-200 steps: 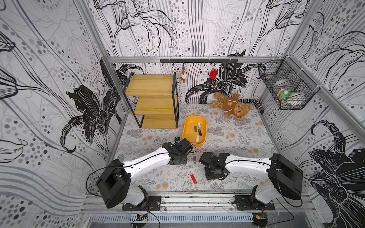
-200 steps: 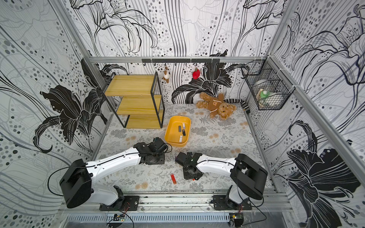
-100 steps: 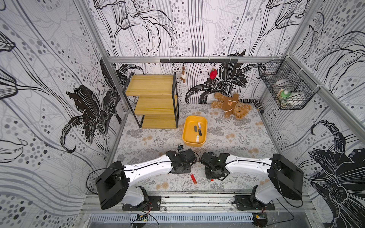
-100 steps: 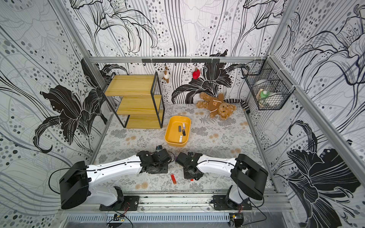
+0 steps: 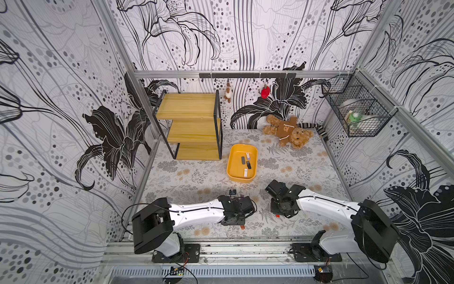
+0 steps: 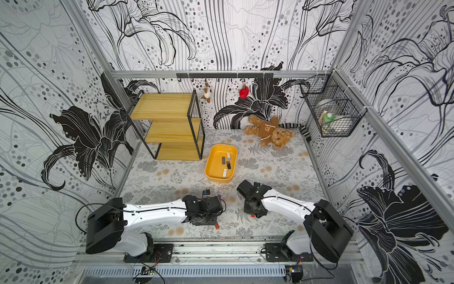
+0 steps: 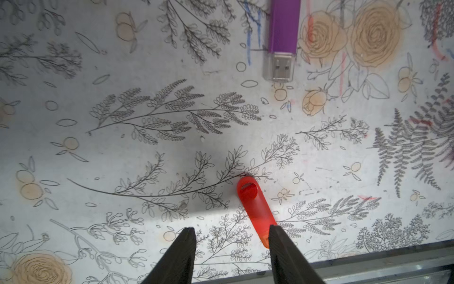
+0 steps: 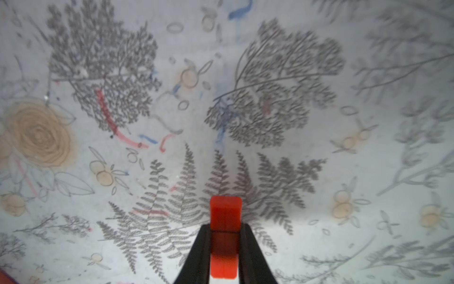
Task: Put the usb flash drive into the storage box
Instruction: Pick up the USB flash from the center of the board.
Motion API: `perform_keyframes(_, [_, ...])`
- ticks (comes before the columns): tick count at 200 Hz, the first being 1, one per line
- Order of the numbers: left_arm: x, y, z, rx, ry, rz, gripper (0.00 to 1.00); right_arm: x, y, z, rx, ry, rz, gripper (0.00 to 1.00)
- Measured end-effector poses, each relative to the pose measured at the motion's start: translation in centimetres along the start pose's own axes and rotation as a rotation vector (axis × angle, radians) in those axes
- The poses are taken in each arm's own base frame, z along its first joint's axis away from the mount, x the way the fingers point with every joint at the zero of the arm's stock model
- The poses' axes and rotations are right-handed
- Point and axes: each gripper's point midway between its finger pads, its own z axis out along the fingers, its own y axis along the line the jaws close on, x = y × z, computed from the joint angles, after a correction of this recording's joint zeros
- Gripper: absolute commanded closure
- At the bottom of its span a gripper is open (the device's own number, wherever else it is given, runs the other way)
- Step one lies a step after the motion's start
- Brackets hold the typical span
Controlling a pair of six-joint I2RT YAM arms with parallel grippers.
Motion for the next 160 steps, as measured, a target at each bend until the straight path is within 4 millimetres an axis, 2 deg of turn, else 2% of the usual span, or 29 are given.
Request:
perform_keyframes(24, [0.2, -1.2, 0.6, -0.005, 0.008, 0.011, 0.46, -0.7, -0.7, -0.5, -0.006, -0.022, 0.016, 1.0])
perform_keyframes(59, [0.3, -2.5, 1.1, 0.002, 0.011, 0.023, 0.46, -0.6, -1.1, -0.5, -0.002, -0.021, 0.011, 1.0])
perform_keyframes(160, [1.0, -2.1, 2.1, -0.031, 0.038, 0.025, 0.48, -0.3, -1.5, -0.6, 0.003, -0.017, -0.008, 1.0])
